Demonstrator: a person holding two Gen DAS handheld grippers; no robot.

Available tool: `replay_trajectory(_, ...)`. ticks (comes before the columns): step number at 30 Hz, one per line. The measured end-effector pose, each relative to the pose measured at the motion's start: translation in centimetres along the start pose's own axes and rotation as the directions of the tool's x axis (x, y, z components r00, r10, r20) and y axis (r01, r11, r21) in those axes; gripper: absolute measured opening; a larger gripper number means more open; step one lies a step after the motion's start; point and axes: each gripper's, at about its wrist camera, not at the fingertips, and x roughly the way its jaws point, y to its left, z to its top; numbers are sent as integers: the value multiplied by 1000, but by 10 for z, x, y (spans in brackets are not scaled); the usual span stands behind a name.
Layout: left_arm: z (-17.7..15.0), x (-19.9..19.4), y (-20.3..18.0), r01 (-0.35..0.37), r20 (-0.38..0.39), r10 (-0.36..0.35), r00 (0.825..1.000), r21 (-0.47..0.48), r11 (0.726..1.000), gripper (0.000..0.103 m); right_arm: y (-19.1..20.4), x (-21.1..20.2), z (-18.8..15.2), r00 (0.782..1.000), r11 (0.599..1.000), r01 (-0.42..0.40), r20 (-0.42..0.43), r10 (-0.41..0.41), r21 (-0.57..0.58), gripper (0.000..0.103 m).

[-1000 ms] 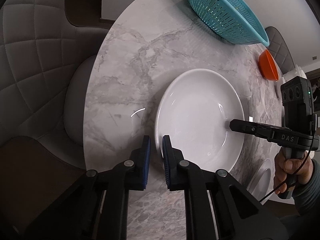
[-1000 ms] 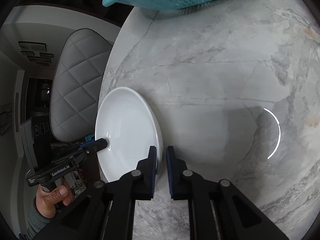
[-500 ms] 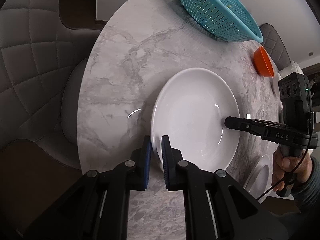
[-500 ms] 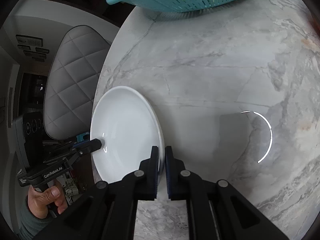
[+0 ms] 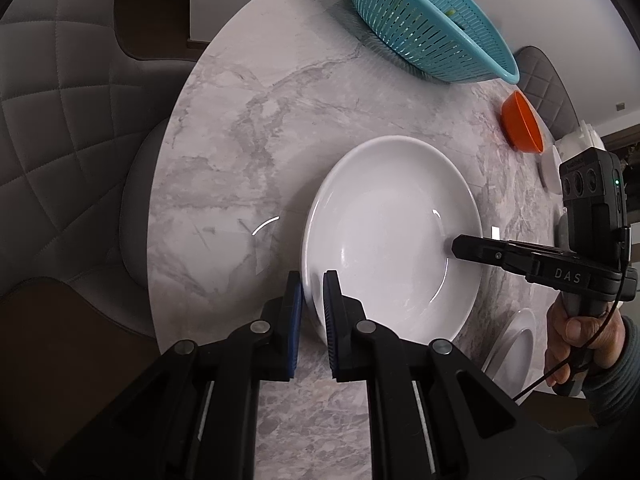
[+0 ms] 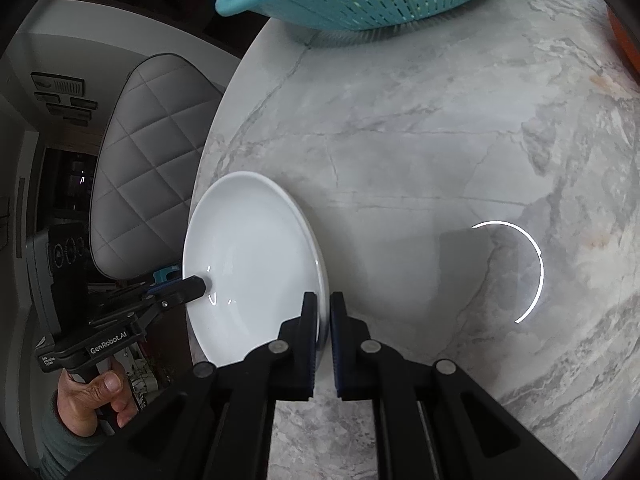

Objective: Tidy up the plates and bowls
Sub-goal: 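Lift the white deep plate with both grippers and carry it to the plate stack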

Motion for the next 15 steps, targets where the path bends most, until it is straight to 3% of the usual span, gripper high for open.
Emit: replay_trajectory(15, -9, -21, -39, 32, 14, -33, 999, 47, 998, 9, -4, -39, -16, 999, 1000, -9, 48, 8, 20, 9)
